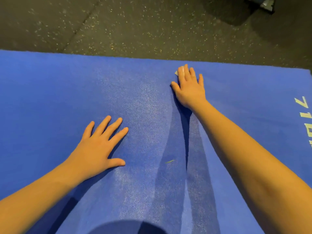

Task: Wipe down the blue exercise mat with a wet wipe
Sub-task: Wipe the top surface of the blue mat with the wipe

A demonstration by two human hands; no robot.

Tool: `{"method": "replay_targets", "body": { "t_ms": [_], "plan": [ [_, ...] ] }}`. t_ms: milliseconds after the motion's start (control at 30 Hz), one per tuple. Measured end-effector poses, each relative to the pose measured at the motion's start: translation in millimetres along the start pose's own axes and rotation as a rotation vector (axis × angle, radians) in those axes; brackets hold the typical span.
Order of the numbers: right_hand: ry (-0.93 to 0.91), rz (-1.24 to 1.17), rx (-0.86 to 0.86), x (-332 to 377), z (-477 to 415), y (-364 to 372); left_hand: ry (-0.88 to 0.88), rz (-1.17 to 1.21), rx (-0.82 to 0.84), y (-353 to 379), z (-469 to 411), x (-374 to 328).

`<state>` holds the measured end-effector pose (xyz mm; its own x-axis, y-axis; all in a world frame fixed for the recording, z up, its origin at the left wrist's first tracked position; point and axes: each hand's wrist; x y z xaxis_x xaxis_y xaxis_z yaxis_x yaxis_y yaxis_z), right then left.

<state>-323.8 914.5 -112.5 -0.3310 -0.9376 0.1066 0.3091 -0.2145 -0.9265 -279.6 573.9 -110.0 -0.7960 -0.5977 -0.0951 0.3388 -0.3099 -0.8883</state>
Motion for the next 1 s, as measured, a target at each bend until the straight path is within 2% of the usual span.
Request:
{"method": "replay_targets", "body": {
  "t_ms": [67, 100, 133, 233, 267, 300, 367, 433, 467, 533, 600, 667, 767, 833, 933, 1000],
  "plan": [
    [0.163, -0.124, 0.025, 6, -24, -10, 0.000, 0.001, -0.009, -1, -1, 0],
    [0.168, -0.152, 0.047, 16, -32, -14, 0.003, 0.003, -0.017, 0, -2, 0],
    [0.104, -0.138, 0.063, 28, -35, -16, 0.006, 0.007, -0.022, -1, -3, 0],
    [-0.244, 0.012, 0.111, 48, -35, -9, 0.010, 0.021, -0.033, -1, -2, 0],
    [-0.295, 0.057, 0.093, 43, -36, -8, 0.013, 0.023, -0.034, -2, -2, 0],
    [-0.294, 0.084, 0.045, 34, -40, -10, 0.013, 0.021, -0.030, -2, -2, 0],
    [-0.120, 0.058, -0.053, 13, -48, -15, 0.009, 0.018, -0.026, -3, -4, 0],
    [0.113, -0.083, -0.037, 2, -48, -16, 0.000, 0.018, -0.035, -3, -4, -1],
    [0.147, -0.138, -0.021, 6, -43, -13, -0.001, 0.019, -0.040, -3, -4, -1],
    [0.023, -0.129, -0.031, 15, -28, -3, -0.003, 0.023, -0.048, -4, -3, -2],
    [-0.127, -0.016, -0.016, 6, -15, 3, -0.006, 0.023, -0.049, -4, -3, -2],
    [-0.074, 0.031, -0.045, -17, -14, 0, -0.009, 0.015, -0.059, -5, -4, -2],
    [0.172, -0.120, -0.062, -30, -9, -2, -0.010, 0.016, -0.078, -5, -4, -4],
    [0.120, -0.173, -0.060, -13, 5, 5, -0.009, 0.014, -0.091, -5, -4, -4],
    [-0.109, -0.067, -0.001, -11, 39, 18, -0.023, 0.012, -0.073, -6, -4, -4],
    [-0.108, 0.002, -0.013, -31, 48, 16, -0.031, 0.012, -0.069, -6, -3, -6]
  ]
}}
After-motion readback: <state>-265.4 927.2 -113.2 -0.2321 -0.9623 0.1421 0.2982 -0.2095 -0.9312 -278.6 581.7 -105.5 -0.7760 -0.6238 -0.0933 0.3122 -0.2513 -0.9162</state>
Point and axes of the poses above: each hand's wrist, its own z-axis away from the middle knuckle, its own y-axis out of the palm, x = y × z, and after that the axes turned 9 degrees about x, right-handed
